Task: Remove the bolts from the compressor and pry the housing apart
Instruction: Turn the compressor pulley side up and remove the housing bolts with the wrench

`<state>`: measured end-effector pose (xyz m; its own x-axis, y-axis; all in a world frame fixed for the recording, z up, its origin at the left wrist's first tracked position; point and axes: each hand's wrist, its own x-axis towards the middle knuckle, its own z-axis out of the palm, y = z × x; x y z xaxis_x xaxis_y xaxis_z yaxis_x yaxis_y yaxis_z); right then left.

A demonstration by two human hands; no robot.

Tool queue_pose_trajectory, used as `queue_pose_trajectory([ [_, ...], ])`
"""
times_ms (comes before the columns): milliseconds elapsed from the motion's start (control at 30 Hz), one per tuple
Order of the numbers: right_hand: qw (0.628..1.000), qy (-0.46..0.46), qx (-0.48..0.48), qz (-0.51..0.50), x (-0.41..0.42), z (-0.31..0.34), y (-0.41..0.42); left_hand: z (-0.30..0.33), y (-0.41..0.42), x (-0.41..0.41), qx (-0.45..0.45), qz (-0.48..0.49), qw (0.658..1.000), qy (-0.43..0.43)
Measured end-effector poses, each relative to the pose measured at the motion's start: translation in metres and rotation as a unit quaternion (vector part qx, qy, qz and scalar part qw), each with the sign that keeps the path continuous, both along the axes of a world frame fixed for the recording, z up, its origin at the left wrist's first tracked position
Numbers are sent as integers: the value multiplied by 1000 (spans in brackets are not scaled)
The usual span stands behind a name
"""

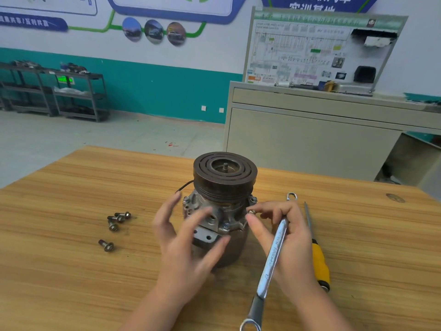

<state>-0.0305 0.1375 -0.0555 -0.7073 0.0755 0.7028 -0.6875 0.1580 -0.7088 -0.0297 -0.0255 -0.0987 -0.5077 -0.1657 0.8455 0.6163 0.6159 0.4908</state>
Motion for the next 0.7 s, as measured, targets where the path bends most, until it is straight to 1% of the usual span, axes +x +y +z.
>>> queue_pose_trajectory([
  [33, 1000, -12, -3, 23, 2, 1, -2, 0, 2, 1, -36, 6, 999, 29],
  [100, 997, -36, 2, 64, 6, 0, -8, 0, 5, 3, -71, 2, 997, 43],
  [200, 995, -49, 24, 89, 7, -6, -11, -1, 10, 7, -89, -20, 995, 40],
  [267, 994, -53, 32, 95, 7, -7, -10, -1, 11, 9, -85, -24, 996, 32],
  [333, 993, -48, 21, 103, 9, -5, -9, 0, 12, 11, -60, -25, 998, 20],
  [400, 992, -34, 15, 119, 11, -2, -11, 3, 10, 13, -16, -22, 999, 20],
  [467, 993, -15, 1, 120, 13, -1, -12, 7, 4, 12, 72, 0, 997, 12],
  [533, 994, -39, -29, 93, 11, -2, -8, 10, -11, 5, 200, 68, 976, -44],
  [567, 994, -67, -34, 76, 10, -2, -6, 9, -22, -1, 241, 126, 958, -96],
  [600, 993, -95, -34, 69, 8, -2, -4, 6, -34, -8, 246, 195, 934, -168],
  [633, 990, -119, -35, 71, 8, -2, -4, 1, -46, -15, 225, 253, 907, -251],
  [700, 982, -154, -52, 100, 8, -2, -5, -9, -61, -26, 159, 316, 847, -398],
])
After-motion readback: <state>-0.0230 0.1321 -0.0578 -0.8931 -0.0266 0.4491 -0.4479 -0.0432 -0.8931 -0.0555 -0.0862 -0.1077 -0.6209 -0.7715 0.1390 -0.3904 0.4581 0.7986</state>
